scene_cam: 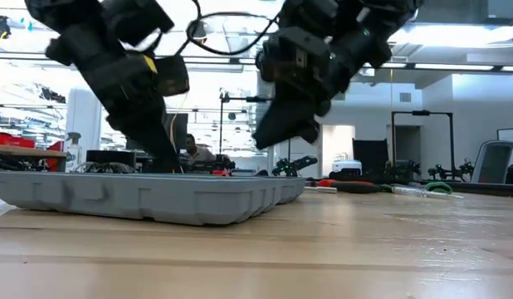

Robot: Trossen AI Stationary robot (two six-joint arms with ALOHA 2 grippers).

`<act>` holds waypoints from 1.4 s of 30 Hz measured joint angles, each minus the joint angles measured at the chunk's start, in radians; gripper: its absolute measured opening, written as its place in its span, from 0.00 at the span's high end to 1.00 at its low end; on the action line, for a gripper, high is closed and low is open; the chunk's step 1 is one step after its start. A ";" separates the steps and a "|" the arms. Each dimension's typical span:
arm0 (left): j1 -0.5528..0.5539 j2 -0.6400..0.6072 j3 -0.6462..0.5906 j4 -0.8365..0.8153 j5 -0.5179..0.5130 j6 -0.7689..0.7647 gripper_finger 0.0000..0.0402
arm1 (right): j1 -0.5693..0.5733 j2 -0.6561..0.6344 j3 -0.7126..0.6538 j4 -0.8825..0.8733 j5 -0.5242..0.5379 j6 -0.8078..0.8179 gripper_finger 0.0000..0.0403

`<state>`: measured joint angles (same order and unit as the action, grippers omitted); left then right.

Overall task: Prefit tool cases
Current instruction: Remove the orange terminal block from the gray toolbox

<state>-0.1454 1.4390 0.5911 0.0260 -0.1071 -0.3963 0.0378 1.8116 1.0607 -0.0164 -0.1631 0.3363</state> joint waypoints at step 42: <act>-0.174 0.003 -0.007 -0.076 -0.240 -0.370 1.00 | 0.005 0.210 0.205 -0.030 -0.041 -0.468 0.50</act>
<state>-0.3191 1.4418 0.5842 -0.0501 -0.3470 -0.7662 0.0432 2.0217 1.2657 -0.0468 -0.2038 -0.1318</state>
